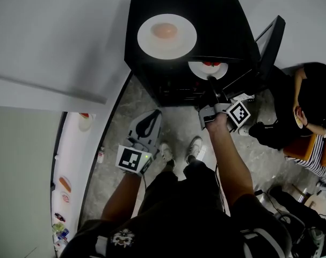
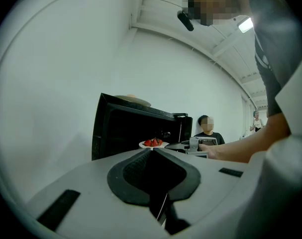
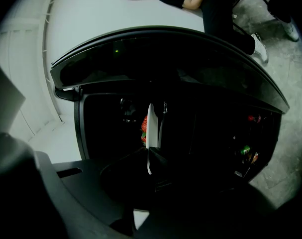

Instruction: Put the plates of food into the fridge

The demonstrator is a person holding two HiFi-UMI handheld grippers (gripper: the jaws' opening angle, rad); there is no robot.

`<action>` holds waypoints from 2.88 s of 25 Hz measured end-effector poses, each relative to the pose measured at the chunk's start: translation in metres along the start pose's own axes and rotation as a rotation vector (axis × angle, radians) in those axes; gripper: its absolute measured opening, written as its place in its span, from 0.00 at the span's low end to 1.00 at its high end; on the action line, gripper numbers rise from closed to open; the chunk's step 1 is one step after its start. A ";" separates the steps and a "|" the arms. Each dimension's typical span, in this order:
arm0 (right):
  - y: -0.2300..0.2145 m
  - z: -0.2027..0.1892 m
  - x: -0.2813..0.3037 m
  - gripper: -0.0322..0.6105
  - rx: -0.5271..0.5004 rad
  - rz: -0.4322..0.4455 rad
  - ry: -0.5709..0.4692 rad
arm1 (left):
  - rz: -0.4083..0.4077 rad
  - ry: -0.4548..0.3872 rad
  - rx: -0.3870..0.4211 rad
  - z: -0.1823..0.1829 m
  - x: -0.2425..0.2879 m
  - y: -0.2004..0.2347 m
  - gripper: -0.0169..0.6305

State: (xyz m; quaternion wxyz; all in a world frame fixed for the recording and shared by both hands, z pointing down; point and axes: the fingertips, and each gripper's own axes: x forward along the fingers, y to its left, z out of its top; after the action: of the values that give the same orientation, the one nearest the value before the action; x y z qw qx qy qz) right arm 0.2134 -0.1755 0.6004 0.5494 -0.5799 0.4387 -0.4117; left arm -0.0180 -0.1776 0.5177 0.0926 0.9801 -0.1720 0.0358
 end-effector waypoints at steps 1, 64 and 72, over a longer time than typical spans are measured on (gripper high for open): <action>-0.002 0.002 0.003 0.10 0.000 -0.003 -0.002 | 0.001 0.003 -0.002 -0.001 0.002 0.002 0.08; 0.165 -0.039 -0.077 0.09 -1.132 0.200 0.103 | -0.078 -0.026 0.058 0.038 0.025 -0.019 0.08; 0.192 -0.056 -0.089 0.09 -1.446 0.191 0.105 | -0.079 -0.060 0.080 0.066 0.018 -0.033 0.08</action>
State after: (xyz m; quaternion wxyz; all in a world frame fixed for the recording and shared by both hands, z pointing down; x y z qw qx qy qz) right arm 0.1246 -0.1072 0.4124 0.0410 -0.7364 0.6752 0.0032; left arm 0.0122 -0.1661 0.4492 0.0495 0.9897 -0.1342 0.0098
